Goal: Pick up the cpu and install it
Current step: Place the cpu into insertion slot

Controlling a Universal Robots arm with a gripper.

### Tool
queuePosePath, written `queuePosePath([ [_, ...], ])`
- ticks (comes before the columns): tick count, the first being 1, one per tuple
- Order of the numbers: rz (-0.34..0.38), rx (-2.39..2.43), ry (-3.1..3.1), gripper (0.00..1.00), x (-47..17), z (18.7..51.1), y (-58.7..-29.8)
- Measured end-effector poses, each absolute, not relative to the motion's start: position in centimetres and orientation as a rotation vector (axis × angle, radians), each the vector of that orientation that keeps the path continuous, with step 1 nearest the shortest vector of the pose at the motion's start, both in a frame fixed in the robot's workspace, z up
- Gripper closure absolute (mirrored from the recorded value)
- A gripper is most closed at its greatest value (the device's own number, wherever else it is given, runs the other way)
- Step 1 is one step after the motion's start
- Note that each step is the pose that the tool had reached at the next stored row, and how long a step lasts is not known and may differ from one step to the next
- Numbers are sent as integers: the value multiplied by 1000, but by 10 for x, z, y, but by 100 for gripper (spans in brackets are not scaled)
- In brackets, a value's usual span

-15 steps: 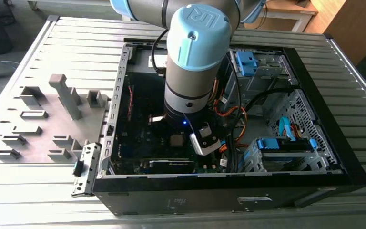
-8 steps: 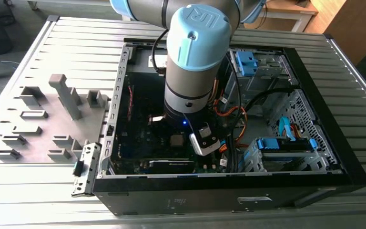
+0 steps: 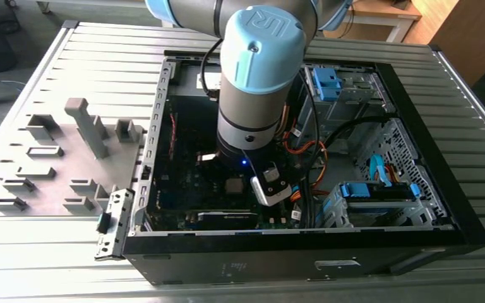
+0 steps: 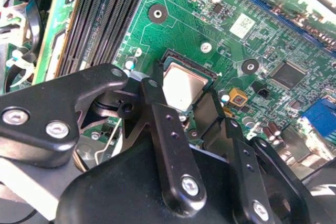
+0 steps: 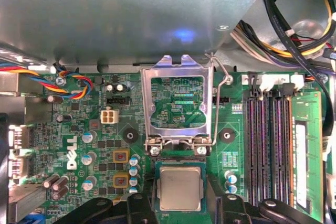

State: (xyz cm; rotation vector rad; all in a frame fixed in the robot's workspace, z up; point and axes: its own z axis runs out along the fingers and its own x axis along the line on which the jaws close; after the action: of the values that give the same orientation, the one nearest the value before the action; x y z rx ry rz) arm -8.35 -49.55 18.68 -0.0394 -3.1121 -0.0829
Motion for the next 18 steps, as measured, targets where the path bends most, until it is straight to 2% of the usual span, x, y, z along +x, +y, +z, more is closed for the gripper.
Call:
queuePosePath([
  [18,-84,-40,-3113,53,-84,186,-495],
])
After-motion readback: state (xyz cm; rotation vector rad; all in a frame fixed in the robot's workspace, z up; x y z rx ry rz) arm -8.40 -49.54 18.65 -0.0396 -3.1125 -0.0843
